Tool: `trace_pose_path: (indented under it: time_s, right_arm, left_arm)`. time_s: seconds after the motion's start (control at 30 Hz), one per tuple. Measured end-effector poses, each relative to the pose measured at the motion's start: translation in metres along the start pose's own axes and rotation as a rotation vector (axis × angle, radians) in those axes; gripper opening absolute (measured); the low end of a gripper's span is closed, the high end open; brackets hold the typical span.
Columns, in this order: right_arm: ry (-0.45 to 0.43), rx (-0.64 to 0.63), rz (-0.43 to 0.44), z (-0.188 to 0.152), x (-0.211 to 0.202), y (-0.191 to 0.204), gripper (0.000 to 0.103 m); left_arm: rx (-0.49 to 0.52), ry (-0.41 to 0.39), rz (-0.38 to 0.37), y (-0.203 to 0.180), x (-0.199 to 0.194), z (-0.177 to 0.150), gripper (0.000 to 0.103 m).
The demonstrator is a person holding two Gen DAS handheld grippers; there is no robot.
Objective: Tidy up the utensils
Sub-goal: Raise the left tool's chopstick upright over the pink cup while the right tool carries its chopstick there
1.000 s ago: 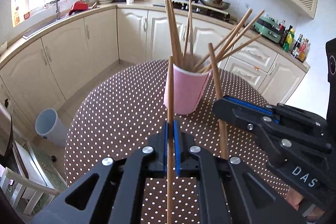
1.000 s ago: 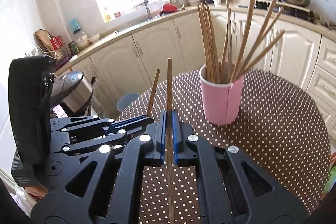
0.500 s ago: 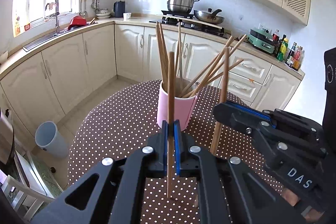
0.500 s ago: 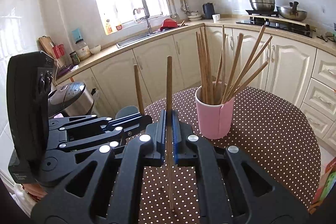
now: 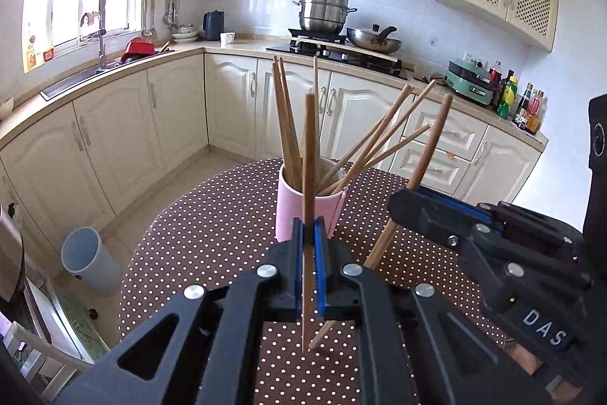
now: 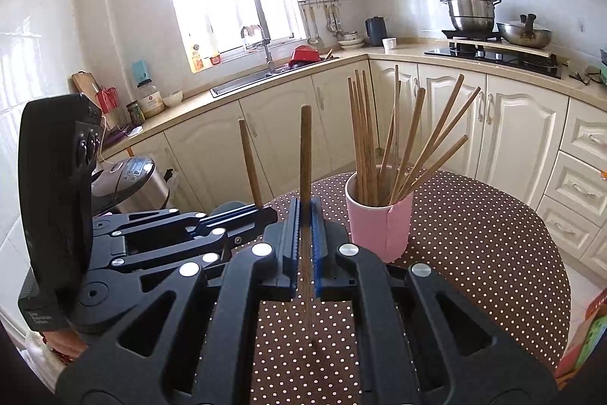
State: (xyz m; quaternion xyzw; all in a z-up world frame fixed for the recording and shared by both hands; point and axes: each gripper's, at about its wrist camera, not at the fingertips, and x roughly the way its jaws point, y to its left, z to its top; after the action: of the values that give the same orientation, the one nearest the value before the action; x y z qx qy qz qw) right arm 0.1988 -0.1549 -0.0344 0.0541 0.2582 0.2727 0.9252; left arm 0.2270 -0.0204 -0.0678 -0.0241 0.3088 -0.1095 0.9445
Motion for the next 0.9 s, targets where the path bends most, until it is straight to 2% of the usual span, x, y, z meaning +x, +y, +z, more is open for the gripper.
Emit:
trace_pose_path:
  time_s: [0.57,0.9]
  right_arm:
    - [-0.012,0.003,-0.006,0.0,-0.002,-0.004,0.006]
    - [-0.034,0.0,-0.025,0.015,-0.005,-0.013,0.006]
  left_arm:
    - [-0.002,-0.005,-0.008,-0.001,0.003,0.012,0.006]
    - [-0.024,-0.035,-0.045,0.008,0.002,0.031,0.006]
